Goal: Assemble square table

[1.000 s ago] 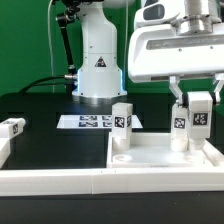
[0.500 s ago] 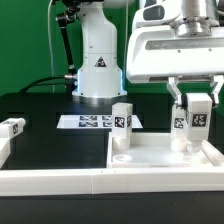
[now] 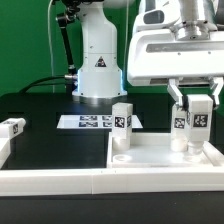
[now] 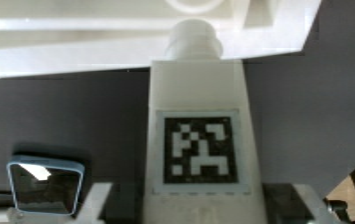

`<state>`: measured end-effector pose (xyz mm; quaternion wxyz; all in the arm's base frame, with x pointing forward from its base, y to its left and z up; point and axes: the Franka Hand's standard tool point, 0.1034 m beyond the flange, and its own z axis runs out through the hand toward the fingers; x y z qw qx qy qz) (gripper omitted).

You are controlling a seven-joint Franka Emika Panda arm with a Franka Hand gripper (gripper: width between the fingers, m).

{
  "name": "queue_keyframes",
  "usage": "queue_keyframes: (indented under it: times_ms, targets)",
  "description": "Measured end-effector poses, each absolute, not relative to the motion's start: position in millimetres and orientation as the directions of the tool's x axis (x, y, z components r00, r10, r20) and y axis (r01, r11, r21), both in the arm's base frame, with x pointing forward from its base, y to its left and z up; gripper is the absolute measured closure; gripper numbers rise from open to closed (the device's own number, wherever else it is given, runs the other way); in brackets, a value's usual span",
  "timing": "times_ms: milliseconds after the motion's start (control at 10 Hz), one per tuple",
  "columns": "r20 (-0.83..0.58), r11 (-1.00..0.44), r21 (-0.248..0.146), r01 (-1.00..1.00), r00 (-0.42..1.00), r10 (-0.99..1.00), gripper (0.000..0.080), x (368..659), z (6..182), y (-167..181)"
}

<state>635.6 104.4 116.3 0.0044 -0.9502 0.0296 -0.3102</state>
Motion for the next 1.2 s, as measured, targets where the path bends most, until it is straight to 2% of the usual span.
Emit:
queue_keyframes:
  times_ms: [900,1200]
  targets:
    - [0.605,-1.000,0.004,-0.020,0.796,-0.013,0.0507,628,110.0,103]
    - [0.602,-1.000,0.013,-0.009,0.798,0.001,0.0507,619,100.7,106]
